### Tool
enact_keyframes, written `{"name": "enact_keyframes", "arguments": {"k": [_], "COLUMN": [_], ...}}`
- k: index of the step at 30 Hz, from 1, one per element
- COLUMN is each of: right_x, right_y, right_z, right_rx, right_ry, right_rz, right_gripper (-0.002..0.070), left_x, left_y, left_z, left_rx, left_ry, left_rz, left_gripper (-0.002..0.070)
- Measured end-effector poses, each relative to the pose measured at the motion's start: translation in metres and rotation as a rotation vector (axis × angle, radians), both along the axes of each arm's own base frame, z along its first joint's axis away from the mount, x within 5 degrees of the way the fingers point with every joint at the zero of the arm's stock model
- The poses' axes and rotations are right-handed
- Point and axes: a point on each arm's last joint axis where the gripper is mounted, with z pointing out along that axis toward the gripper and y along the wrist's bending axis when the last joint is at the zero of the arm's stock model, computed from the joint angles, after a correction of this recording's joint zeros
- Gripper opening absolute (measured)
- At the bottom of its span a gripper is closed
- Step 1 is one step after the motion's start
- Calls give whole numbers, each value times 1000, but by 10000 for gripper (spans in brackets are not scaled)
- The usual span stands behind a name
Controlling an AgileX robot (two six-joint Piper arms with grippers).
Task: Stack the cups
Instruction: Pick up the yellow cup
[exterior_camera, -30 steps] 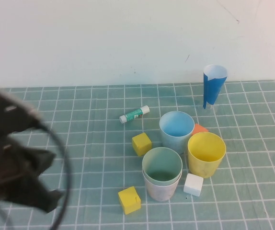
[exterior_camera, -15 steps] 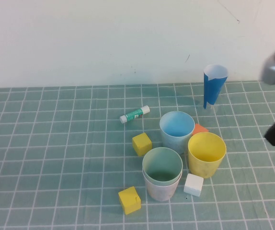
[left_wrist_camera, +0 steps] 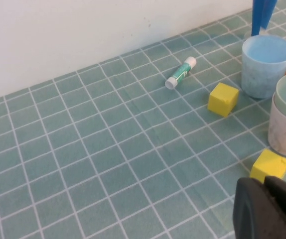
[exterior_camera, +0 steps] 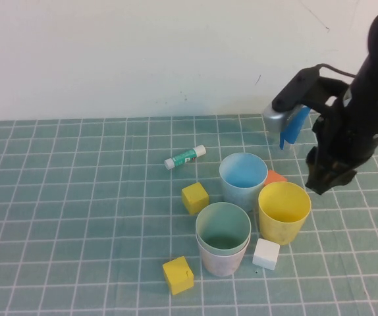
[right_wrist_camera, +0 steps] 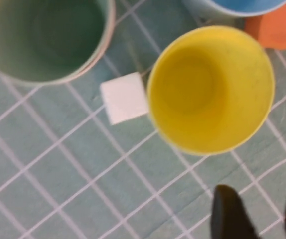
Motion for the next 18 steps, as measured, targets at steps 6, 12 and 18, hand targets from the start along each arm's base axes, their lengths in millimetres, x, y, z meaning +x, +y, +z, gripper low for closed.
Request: {"name": "enact_keyframes", "arguments": {"k": [6, 12, 18], "right_x": [23, 44, 57], "right_y": [8, 14, 19], "right_z": [-29, -63, -94], "right_rx": [-4, -44, -73], "right_ry": [-34, -17, 40], "right_rz": [-72, -139, -161], "right_gripper": [475, 503, 372], "left_x": [0, 0, 1], "left_y": [1, 2, 3], "left_z": [-1, -1, -1], "left_rx": [36, 54, 65], "left_ry": [-1, -8, -9], "left_rz": [-5, 1, 6], "left_gripper": [0, -1, -1]}}
